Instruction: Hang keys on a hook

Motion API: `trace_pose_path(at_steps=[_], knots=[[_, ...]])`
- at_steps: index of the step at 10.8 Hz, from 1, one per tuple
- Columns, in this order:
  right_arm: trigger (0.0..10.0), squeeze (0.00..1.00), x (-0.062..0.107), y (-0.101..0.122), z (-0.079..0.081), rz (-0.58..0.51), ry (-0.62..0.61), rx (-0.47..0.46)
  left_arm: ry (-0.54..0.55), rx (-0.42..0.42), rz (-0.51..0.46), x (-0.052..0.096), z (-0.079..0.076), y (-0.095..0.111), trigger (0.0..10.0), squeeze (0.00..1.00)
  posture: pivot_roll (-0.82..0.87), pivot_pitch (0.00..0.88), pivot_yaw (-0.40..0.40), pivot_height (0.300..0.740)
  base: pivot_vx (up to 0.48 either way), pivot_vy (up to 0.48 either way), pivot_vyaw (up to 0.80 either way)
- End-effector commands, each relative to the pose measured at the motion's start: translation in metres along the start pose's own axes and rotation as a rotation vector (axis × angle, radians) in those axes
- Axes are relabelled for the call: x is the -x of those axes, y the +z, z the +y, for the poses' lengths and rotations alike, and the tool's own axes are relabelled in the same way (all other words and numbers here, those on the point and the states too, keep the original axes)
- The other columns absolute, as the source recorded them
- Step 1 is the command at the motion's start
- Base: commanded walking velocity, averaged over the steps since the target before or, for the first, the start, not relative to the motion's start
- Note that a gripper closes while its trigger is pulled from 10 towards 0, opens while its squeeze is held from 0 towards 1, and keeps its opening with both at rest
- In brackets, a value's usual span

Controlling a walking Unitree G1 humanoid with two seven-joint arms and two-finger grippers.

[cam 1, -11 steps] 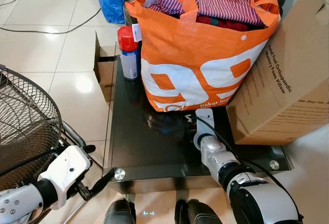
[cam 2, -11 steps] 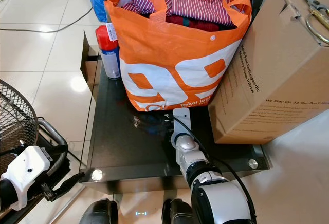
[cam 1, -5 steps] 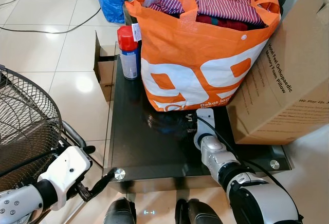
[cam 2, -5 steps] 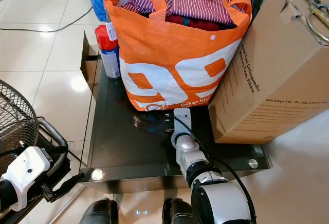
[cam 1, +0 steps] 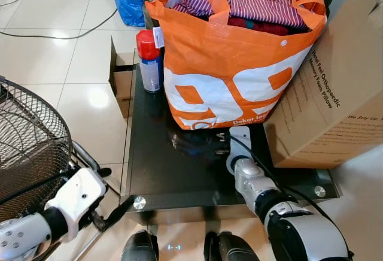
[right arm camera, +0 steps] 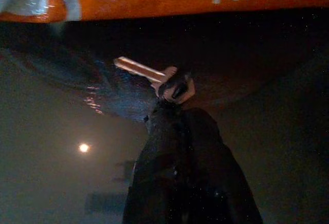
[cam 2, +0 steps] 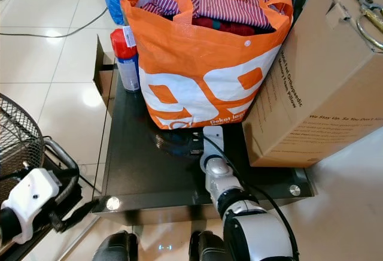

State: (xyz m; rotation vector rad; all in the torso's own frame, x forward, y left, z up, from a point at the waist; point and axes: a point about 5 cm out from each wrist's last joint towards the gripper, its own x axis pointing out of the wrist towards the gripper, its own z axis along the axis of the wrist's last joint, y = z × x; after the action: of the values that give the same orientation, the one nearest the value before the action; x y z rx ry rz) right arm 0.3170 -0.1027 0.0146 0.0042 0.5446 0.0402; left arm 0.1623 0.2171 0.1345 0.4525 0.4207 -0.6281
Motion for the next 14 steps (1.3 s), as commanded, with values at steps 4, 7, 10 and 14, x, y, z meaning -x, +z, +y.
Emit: trace_pose_path(at_steps=[4,7,10,14], knots=[[0.3,0.00,0.006,-0.019,-0.023,-0.035,0.024,-0.045,0.026,0.029,-0.055,-0.030,0.001,0.000,10.0,0.47,0.14,0.063,-0.086,0.732,0.000,0.000,0.00],[10.0,0.00,0.012,-0.019,-0.018,-0.125,0.137,-0.007,0.021,0.017,-0.078,-0.043,0.006,0.002,10.0,0.47,0.13,0.047,-0.077,0.732,0.000,0.000,0.00],[10.0,1.00,0.007,-0.006,0.002,-0.112,0.102,-0.080,0.027,-0.003,-0.055,-0.034,0.010,-0.001,10.0,0.47,0.17,0.099,-0.070,0.732,0.000,0.000,0.00],[10.0,1.00,0.000,0.012,0.004,-0.093,0.034,-0.060,0.048,-0.025,-0.037,-0.017,0.017,0.002,10.0,0.47,0.19,0.164,-0.067,0.732,0.000,0.000,0.00]])
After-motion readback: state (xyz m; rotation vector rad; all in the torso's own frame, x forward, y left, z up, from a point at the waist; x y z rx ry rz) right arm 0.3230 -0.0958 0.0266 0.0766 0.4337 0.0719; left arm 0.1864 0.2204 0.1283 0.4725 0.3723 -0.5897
